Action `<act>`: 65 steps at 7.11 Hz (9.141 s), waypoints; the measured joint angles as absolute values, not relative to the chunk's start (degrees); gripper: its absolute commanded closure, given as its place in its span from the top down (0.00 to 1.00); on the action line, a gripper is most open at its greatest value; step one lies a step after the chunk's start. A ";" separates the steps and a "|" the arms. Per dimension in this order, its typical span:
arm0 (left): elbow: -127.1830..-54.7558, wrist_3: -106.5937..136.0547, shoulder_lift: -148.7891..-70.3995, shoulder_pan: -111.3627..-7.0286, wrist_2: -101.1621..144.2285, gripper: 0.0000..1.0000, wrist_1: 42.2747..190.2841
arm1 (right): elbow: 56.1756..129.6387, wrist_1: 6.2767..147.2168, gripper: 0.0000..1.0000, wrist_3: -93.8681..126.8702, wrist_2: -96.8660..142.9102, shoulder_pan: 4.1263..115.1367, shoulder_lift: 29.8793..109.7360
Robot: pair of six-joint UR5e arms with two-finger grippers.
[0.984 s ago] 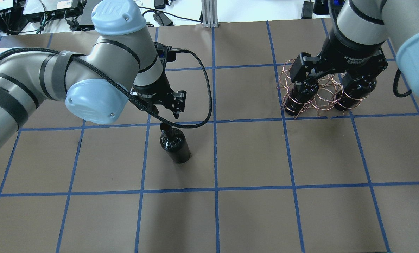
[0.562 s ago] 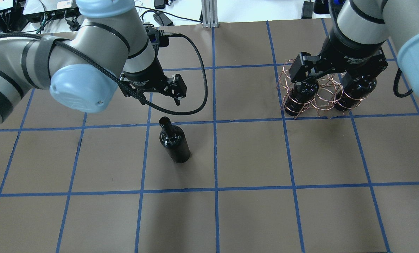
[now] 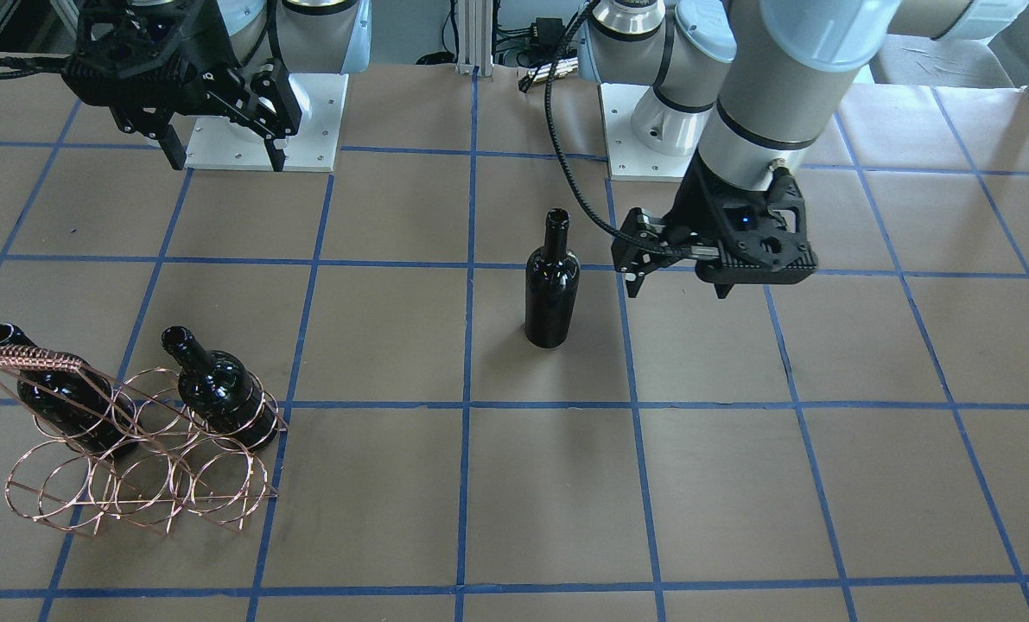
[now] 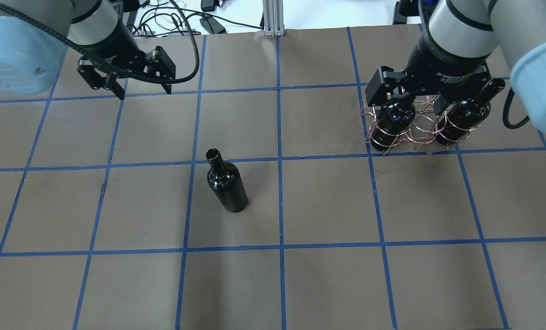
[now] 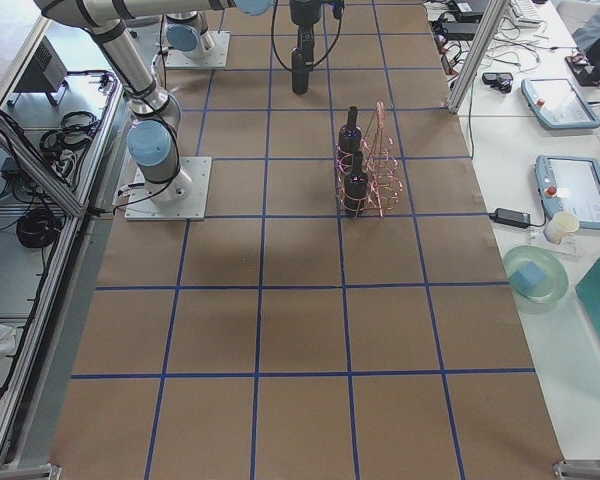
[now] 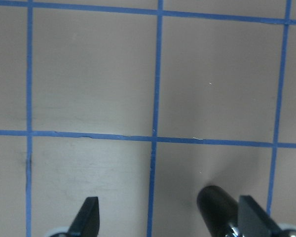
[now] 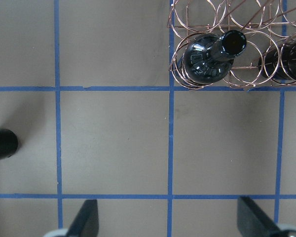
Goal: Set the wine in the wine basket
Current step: 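Open the left gripper and draw it back while the right gripper leaves the rack, then move the right gripper over the standing dark wine bottle, then lower the right gripper around the bottle neck and close it, then lift the bottle with the right gripper and carry it to the copper rack, then lower the bottle into the empty rack slot beside the other bottles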
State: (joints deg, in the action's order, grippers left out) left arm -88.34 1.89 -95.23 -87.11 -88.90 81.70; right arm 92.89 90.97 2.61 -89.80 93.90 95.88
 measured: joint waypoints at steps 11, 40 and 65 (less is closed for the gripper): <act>-88.22 -6.58 -89.95 -75.99 -94.12 1.00 93.65 | 83.22 94.35 1.00 31.81 -86.84 115.63 82.42; -88.85 -13.11 -89.54 -72.04 -93.29 1.00 96.18 | 86.76 109.36 0.45 43.67 -84.35 123.81 70.55; -90.32 -5.79 -86.29 -82.30 -88.16 1.00 96.07 | 76.20 72.32 0.00 -17.08 -92.93 76.70 86.40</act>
State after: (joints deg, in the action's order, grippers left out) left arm -90.32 -5.79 -86.29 -82.30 -88.16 96.07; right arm 76.20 72.32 -17.08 -92.93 76.70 86.40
